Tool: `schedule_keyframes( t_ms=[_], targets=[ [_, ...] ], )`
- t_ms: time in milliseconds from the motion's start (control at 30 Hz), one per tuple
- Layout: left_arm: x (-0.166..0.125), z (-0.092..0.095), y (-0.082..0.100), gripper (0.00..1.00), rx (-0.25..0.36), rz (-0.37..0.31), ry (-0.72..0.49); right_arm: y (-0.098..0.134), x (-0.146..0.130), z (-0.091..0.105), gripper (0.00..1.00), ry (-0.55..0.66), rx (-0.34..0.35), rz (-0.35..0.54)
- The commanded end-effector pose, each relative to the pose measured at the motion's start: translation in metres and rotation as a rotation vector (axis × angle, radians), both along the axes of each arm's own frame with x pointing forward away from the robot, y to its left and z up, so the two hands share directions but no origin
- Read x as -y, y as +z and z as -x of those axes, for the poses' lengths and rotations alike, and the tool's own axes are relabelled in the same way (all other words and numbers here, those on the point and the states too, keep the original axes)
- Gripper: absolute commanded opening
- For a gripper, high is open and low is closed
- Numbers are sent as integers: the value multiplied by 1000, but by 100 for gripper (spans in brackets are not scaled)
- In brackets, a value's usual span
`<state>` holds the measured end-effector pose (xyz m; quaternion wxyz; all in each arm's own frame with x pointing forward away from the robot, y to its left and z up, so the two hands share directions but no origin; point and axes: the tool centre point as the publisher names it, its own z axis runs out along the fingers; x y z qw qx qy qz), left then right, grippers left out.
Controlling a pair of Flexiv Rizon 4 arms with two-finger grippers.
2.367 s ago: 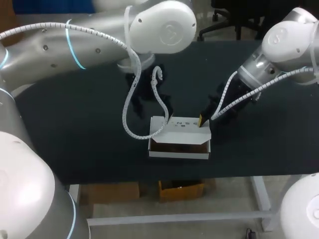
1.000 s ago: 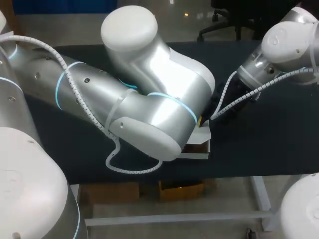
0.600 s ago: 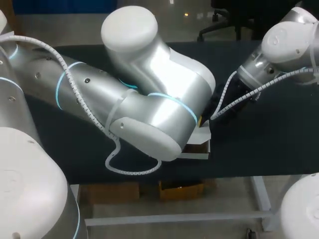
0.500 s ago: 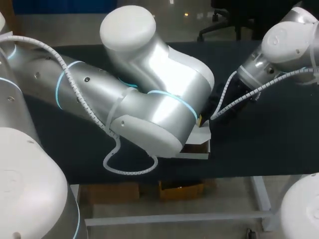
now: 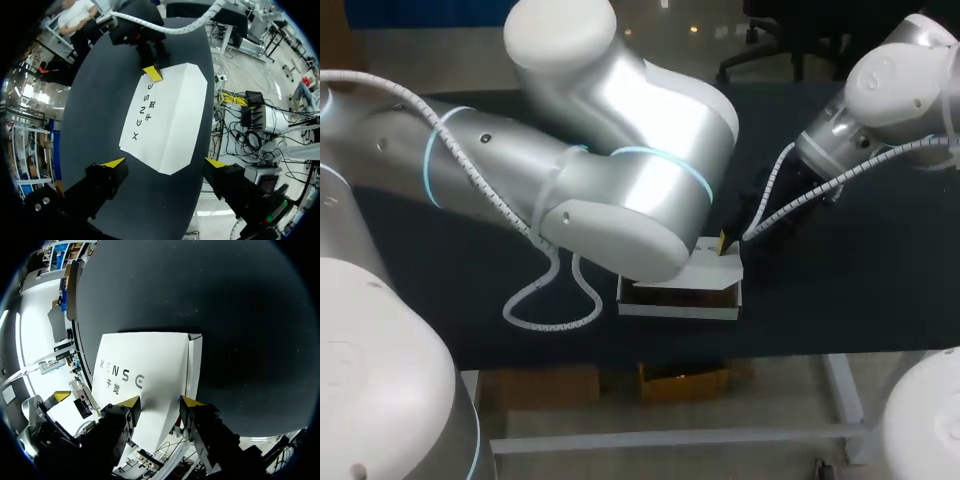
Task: Assemble the packaging by folding the flat box into shape, placing the metal phone stand inside, and closing the box properly
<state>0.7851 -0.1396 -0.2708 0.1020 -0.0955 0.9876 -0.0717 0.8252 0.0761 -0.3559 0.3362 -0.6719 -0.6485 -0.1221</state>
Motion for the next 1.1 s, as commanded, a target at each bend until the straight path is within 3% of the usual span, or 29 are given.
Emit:
schedule_keyframes(
  t_ms=[33, 167, 367, 500, 733, 800, 867, 900, 1100],
  targets=[
    [7, 1, 0, 100, 3, -17, 6, 0, 0, 0, 48, 1, -1, 0],
    [7, 1, 0, 100, 3, -17, 6, 0, 0, 0, 48, 1, -1, 0],
    [12, -5, -6, 100, 30, -21, -103, 0, 0, 0, 47, 1, -1, 0],
    [14, -15, -19, 100, 5, -14, -131, 0, 0, 0, 47, 1, -1, 0],
    [16, -24, -18, 100, 3, -12, -143, 0, 0, 0, 47, 1, -1, 0],
    [16, -26, -19, 87, 1, -15, -144, 0, 0, 0, 47, 1, -1, 0],
    [15, -29, -20, 53, -4, -12, -149, 0, 0, 0, 47, 1, -1, 0],
    [15, -31, -20, 49, -7, -12, -148, 0, 0, 0, 47, 1, -1, 0],
    [18, -31, -25, 50, -8, -23, -166, 0, 0, 0, 47, 1, -1, 0]
  ],
)
